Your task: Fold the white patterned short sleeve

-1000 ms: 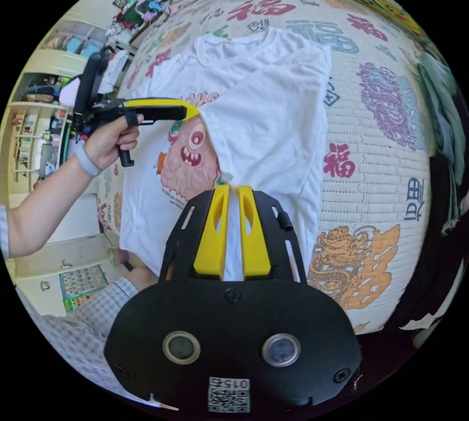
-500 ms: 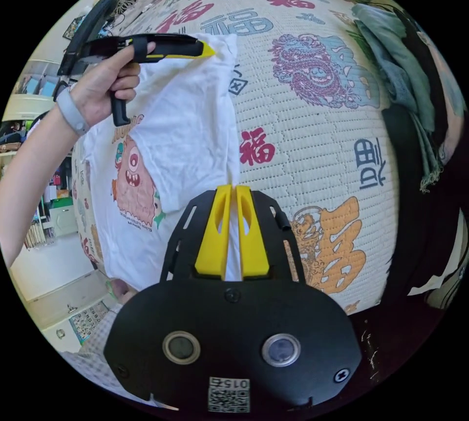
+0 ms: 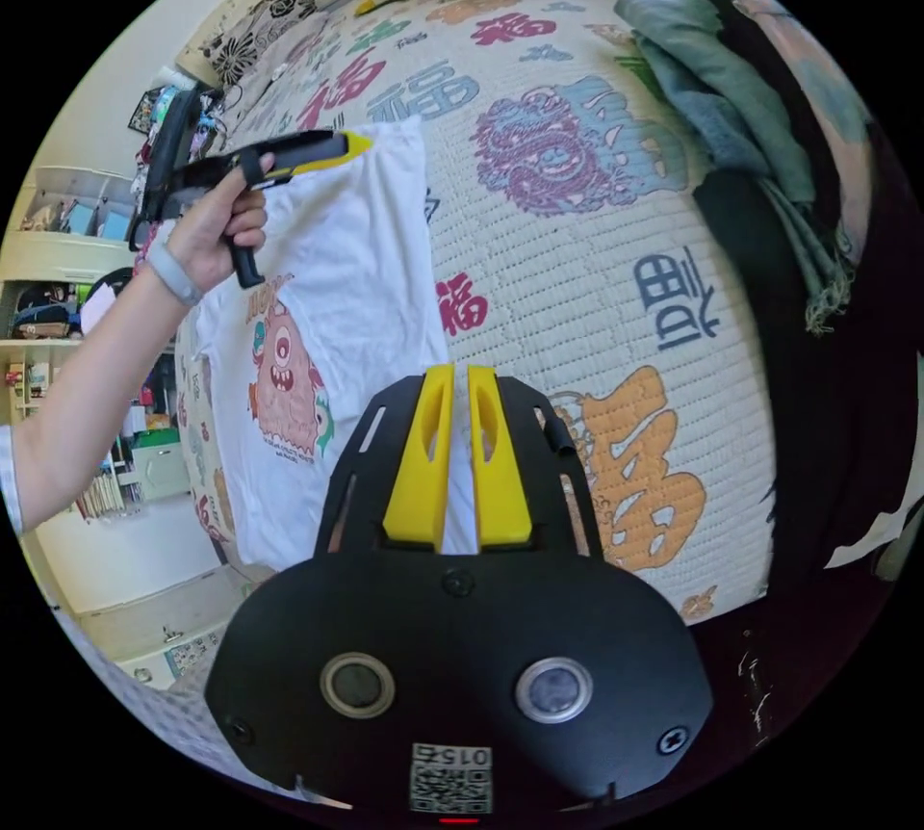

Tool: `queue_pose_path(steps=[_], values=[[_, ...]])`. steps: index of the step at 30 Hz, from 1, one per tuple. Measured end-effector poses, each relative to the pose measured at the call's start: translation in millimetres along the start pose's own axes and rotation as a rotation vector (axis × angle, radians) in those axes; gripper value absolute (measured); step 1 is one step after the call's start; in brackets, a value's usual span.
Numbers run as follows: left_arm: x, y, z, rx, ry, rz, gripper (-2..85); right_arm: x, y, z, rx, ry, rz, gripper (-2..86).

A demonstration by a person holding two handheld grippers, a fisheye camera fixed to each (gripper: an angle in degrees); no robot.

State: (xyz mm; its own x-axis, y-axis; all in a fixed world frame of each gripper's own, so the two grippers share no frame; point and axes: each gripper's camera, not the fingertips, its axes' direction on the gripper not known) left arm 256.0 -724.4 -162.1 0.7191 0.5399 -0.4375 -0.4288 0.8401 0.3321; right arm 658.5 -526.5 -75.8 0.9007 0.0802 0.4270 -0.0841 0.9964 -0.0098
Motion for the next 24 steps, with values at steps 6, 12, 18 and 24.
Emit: queue_pose_path(steps=[6,12,18,24], values=[[-6.0,70.6,-30.9,-0.041,-0.101,-0.04,9.2,-27.9,-25.9,31.8,-0.093,0.006,-0.061,5.3],[-18.4,125.2,-20.9,-0.064,-0.17,-0.076,4.3,-47.5,-36.3,52.7,-0.104,-0.02,-0.013,0.5],[-18.4,139.7,-37.5,-0.046,-0.188,-0.047,2.8,-86.9,-34.4,51.0,-0.081,0.086,-0.014,-0.4],[-24.5,160.1,-50.5,-0.018,-0.117,-0.087,7.9,-187.5,-36.5,72.3,-0.089,-0.01,-0.257,4.8]])
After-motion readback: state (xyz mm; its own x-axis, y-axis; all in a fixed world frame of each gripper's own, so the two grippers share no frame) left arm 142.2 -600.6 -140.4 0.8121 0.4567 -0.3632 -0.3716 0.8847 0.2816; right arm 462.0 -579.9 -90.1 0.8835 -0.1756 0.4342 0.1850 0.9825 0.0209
